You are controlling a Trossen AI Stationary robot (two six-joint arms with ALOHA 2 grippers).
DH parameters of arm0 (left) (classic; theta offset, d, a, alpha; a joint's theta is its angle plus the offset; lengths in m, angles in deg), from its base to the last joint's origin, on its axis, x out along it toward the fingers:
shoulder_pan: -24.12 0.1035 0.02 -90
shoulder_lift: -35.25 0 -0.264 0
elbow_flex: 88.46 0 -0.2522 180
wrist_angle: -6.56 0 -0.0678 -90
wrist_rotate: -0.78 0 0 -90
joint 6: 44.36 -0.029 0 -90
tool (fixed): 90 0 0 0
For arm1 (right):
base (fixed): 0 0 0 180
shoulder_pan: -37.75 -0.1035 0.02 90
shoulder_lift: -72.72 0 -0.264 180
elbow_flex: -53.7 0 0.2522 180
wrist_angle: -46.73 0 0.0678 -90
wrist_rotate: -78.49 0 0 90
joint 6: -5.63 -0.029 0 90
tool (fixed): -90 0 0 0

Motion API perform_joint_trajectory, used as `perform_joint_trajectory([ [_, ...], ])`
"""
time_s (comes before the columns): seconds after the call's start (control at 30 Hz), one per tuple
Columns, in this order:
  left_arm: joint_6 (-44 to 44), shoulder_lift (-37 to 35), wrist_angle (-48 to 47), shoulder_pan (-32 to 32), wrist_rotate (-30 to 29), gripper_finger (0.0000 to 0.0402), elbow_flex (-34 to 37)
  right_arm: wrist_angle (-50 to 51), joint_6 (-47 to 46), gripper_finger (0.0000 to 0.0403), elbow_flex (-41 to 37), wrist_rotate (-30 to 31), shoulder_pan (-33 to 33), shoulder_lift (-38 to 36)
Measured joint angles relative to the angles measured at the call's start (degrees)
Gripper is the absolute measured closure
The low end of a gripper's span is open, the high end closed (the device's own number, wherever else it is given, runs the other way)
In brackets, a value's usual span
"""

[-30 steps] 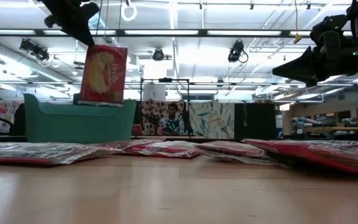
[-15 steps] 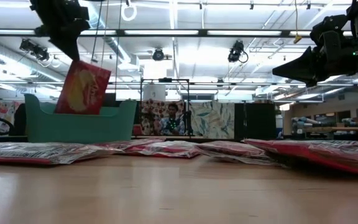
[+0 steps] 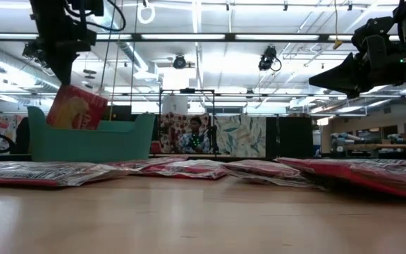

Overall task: Sort popcorn bags into baskets
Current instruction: Put the red popcorn bag into the green bin

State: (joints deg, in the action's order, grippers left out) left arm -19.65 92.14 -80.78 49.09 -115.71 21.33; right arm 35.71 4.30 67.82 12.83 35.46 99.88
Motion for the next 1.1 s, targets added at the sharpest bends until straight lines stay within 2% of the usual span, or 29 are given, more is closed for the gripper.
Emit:
perform_joint_trajectory([
  [0.47,-36.47,9.71,0.65,-1.46,-0.01,0.0394,-0.02,0.0,0.0,0.0377,-0.02,-0.01,-0.01,-0.02],
  [0.63,-44.57,12.33,1.01,-1.46,-1.16,0.0393,0.0,0.0,0.0,0.0377,-0.01,0.0,0.0,0.0],
  [0.87,-54.78,13.32,4.34,-1.46,-6.76,0.0393,0.0,0.0,0.0,0.0377,0.0,0.0,-0.02,-0.02],
  [1.1,-68.77,13.32,10.09,-1.29,-6.93,0.0393,0.0,0.0,0.0,0.0377,-0.02,0.0,-0.01,-0.02],
])
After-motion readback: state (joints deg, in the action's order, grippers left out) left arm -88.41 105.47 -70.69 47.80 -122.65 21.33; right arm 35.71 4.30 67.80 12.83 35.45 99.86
